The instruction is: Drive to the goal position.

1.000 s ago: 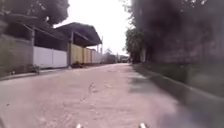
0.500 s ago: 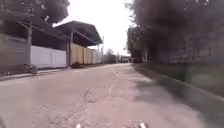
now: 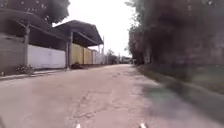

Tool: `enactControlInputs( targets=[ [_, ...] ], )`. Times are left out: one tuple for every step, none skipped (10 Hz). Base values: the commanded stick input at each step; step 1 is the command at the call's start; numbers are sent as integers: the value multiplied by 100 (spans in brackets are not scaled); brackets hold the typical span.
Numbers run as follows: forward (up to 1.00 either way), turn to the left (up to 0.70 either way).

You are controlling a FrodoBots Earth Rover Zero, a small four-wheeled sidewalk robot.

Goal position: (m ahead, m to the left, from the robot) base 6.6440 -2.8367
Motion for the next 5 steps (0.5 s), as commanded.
enactControlInputs(
  targets=[
    [85,-22],
    [85,-12],
    [85,-2],
    [85,0],
    [85,0]
  ],
)
